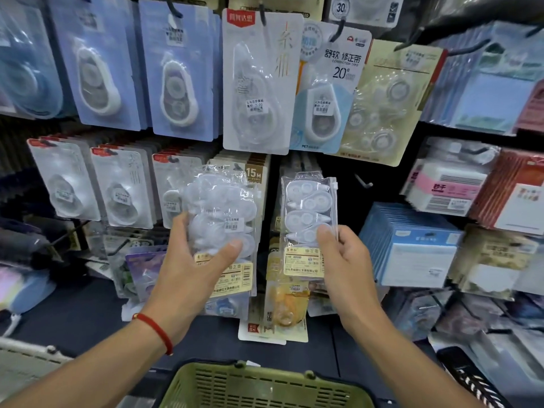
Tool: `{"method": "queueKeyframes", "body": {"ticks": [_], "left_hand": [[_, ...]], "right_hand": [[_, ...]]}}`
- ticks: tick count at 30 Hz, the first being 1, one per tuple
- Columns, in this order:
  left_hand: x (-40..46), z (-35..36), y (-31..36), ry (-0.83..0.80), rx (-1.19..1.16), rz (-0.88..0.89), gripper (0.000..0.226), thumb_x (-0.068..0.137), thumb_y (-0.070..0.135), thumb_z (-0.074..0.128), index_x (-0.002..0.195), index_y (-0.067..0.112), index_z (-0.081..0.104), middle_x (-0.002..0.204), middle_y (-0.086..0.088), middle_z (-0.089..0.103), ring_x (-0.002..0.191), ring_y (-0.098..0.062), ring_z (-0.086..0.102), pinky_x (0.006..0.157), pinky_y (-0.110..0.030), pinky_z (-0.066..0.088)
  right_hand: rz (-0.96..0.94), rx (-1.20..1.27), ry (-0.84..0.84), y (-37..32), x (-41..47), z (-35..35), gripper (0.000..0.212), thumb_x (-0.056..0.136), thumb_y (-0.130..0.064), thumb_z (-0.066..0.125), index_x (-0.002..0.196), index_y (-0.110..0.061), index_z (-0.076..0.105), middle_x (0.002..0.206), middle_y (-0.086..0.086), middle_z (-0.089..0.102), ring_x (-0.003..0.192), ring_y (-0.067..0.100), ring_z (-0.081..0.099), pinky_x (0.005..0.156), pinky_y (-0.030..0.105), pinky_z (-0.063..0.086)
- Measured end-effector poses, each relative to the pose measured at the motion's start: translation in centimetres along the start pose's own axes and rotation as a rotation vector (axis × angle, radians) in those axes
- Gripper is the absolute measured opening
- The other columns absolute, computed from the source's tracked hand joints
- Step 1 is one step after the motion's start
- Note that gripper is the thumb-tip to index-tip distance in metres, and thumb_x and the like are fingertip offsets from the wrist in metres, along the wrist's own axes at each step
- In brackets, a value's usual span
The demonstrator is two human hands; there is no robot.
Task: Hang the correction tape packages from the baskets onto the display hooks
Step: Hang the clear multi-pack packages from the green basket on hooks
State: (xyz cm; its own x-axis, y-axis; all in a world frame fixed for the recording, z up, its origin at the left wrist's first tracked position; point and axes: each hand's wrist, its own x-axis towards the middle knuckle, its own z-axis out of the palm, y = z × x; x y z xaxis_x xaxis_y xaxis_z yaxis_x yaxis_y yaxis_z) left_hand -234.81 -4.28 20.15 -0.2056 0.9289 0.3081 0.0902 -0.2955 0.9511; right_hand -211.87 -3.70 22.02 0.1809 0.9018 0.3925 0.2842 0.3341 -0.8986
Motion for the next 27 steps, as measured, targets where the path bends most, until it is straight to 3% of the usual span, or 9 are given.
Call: {"method": "queueKeyframes", "body": {"ticks": [3, 6, 11, 15, 17, 19, 21, 23, 27], "left_hand": [[0.1, 0.0, 0.0, 0.001, -0.013, -0.001, 0.101, 0.060, 0.069, 0.085, 0.147, 0.043, 0.041, 0.141, 0.011, 0.061, 0.131, -0.011, 0.059, 0.116, -0.049, 0.046], [0.2, 0.0, 0.0, 0.009, -0.023, 0.001, 0.092, 0.062, 0.066, 0.086, 0.142, 0.044, 0.045, 0.135, 0.016, 0.065, 0.126, -0.007, 0.062, 0.114, -0.048, 0.048], [0.2, -0.1, 0.0, 0.013, -0.020, 0.010, 0.081, 0.066, 0.063, 0.086, 0.136, 0.044, 0.049, 0.128, 0.018, 0.069, 0.120, -0.005, 0.066, 0.111, -0.048, 0.050], [0.2, -0.1, 0.0, 0.010, -0.024, 0.009, 0.086, 0.065, 0.066, 0.085, 0.139, 0.043, 0.047, 0.133, 0.015, 0.067, 0.125, -0.010, 0.064, 0.112, -0.050, 0.050], [0.1, -0.1, 0.0, -0.002, -0.025, -0.002, 0.089, 0.064, 0.066, 0.085, 0.140, 0.041, 0.046, 0.135, 0.013, 0.065, 0.127, -0.012, 0.062, 0.113, -0.051, 0.049], [0.0, 0.0, 0.0, -0.016, -0.033, -0.014, 0.087, 0.064, 0.062, 0.086, 0.139, 0.040, 0.047, 0.132, 0.012, 0.067, 0.124, -0.010, 0.064, 0.111, -0.049, 0.051], [-0.2, 0.1, 0.0, -0.032, -0.036, -0.027, 0.084, 0.064, 0.060, 0.087, 0.137, 0.040, 0.049, 0.127, 0.013, 0.069, 0.119, -0.008, 0.066, 0.109, -0.046, 0.052], [-0.4, 0.3, -0.2, -0.051, -0.052, -0.038, 0.084, 0.065, 0.057, 0.091, 0.137, 0.041, 0.049, 0.125, 0.014, 0.070, 0.117, -0.005, 0.067, 0.106, -0.038, 0.053], [-0.9, 1.2, -0.4, -0.107, -0.082, -0.061, 0.072, 0.070, 0.047, 0.090, 0.131, 0.042, 0.051, 0.120, 0.020, 0.073, 0.110, 0.002, 0.069, 0.089, -0.017, 0.057]], "right_hand": [[0.012, 0.014, 0.011, -0.1, -0.1, 0.2, 0.048, 0.108, -0.039, 0.054, 0.081, -0.002, 0.038, 0.072, 0.007, 0.037, 0.064, 0.021, 0.037, 0.048, 0.032, 0.038], [0.004, 0.036, 0.029, -0.1, -0.3, 0.3, 0.047, 0.108, -0.038, 0.054, 0.083, 0.000, 0.041, 0.073, 0.017, 0.040, 0.065, 0.025, 0.040, 0.045, 0.020, 0.040], [0.074, 0.106, 0.027, 0.4, -0.6, 0.8, 0.047, 0.105, -0.045, 0.055, 0.085, -0.003, 0.046, 0.086, 0.039, 0.048, 0.067, 0.031, 0.048, 0.042, 0.027, 0.047], [0.164, 0.073, -0.010, 0.5, 0.1, 1.1, 0.057, 0.087, -0.068, 0.051, 0.084, -0.011, 0.052, 0.080, 0.020, 0.055, 0.070, 0.027, 0.058, 0.050, 0.036, 0.052], [0.241, -0.016, -0.082, 1.3, 0.9, 0.8, 0.065, 0.089, -0.073, 0.049, 0.097, -0.009, 0.058, 0.091, 0.023, 0.064, 0.081, 0.028, 0.067, 0.074, 0.058, 0.057], [0.329, -0.135, -0.125, 2.2, 1.3, 0.3, 0.053, 0.099, -0.062, 0.050, 0.115, -0.013, 0.061, 0.095, 0.009, 0.070, 0.093, 0.024, 0.070, 0.099, 0.049, 0.057], [0.349, -0.338, -0.200, 2.8, 0.8, -0.1, 0.039, 0.105, -0.053, 0.049, 0.129, -0.023, 0.056, 0.100, -0.009, 0.066, 0.099, 0.015, 0.066, 0.095, 0.042, 0.053], [0.299, -0.408, -0.306, 2.6, 0.0, 0.1, 0.025, 0.106, -0.051, 0.049, 0.124, -0.035, 0.059, 0.112, -0.018, 0.064, 0.113, 0.010, 0.063, 0.099, 0.037, 0.050], [0.167, -0.118, -0.436, 0.5, -1.6, 1.7, 0.021, 0.101, -0.053, 0.060, 0.116, -0.040, 0.067, 0.113, -0.018, 0.073, 0.107, 0.004, 0.069, 0.097, 0.042, 0.058]]}}
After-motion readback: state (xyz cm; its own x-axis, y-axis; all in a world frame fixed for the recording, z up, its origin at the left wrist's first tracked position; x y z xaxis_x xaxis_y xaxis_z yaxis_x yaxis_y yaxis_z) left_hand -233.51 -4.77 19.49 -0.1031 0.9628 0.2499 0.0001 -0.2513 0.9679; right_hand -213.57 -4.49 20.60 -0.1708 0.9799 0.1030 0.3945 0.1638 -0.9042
